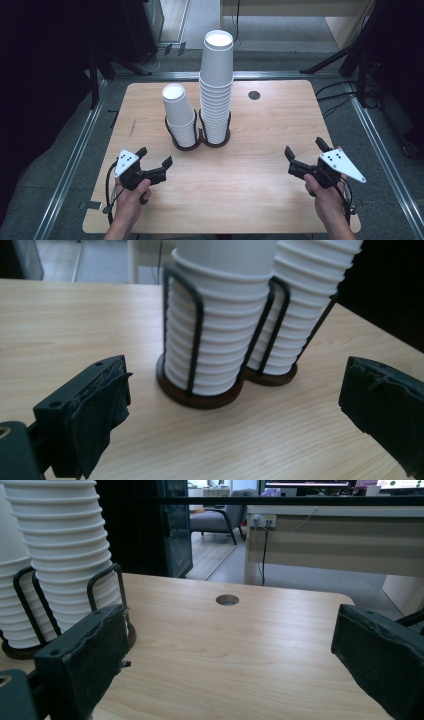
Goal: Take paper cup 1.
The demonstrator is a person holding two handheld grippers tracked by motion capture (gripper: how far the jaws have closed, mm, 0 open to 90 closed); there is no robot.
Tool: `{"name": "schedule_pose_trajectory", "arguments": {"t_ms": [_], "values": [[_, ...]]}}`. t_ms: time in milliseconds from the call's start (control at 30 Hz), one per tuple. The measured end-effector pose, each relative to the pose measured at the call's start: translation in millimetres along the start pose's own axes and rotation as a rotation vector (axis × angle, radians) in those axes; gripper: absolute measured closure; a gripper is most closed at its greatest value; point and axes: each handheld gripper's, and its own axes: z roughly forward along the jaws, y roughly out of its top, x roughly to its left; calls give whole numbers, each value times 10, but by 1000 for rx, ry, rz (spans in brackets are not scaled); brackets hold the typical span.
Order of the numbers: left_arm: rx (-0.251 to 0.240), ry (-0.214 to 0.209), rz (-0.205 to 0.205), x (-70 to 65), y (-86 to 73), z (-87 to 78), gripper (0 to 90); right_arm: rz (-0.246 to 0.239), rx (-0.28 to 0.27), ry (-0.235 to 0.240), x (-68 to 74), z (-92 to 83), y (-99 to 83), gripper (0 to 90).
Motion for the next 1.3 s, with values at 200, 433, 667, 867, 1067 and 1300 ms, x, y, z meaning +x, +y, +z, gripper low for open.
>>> {"name": "schedule_pose_trajectory", "arguments": {"t_ms": [200, 433, 667, 867, 1067, 1300], "values": [[-1, -8, 9, -103, 82, 105, 1, -7, -10, 17, 82, 75, 140, 18], [-14, -19, 13, -204, 121, 224, 1, 14, -23, 68, 214, 187, 300, 18], [-27, -20, 37, -374, 213, 379, 1, -8, -36, 118, 499, 331, 443, 0], [-45, -21, 50, -489, 283, 468, 2, -8, -61, 140, 669, 414, 569, 0], [-65, -21, 69, -615, 356, 571, 1, -9, -87, 166, 839, 495, 742, 0], [-104, 0, 108, -789, 400, 743, 1, 0, -106, 176, 952, 604, 919, 0]]}}
